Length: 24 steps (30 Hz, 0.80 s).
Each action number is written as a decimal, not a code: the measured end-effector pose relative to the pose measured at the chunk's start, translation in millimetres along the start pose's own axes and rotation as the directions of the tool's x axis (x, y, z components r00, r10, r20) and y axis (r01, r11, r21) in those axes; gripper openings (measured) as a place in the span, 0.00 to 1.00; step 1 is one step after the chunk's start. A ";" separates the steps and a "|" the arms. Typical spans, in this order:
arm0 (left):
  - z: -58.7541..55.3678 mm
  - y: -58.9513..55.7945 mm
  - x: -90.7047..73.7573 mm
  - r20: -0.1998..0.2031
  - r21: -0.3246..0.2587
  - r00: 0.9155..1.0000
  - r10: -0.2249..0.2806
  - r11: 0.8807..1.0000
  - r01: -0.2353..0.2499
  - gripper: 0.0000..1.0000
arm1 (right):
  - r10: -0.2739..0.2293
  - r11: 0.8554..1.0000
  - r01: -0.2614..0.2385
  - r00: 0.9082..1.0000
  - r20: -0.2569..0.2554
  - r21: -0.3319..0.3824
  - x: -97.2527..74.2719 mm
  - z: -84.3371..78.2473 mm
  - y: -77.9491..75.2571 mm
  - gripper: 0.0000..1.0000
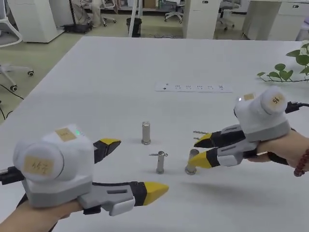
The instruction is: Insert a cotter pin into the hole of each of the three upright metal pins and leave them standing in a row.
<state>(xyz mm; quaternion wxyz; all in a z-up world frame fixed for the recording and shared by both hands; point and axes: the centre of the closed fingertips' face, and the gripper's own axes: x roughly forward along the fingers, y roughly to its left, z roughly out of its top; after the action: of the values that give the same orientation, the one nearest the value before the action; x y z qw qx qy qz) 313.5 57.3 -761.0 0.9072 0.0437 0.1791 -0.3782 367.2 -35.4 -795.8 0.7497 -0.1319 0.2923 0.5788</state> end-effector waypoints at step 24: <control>0.4 4.6 -2.8 0.002 0.016 0.999 0.032 0.999 -0.032 0.78 | -0.194 0.980 0.197 0.975 -0.108 0.022 -18.1 -26.2 -82.9 0.25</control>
<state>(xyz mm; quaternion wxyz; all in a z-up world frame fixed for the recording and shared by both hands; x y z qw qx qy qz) 315.0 62.4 -759.9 0.9129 0.0537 0.1745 -0.3651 435.2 -88.3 -817.6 0.7886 -0.1780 0.3265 0.4897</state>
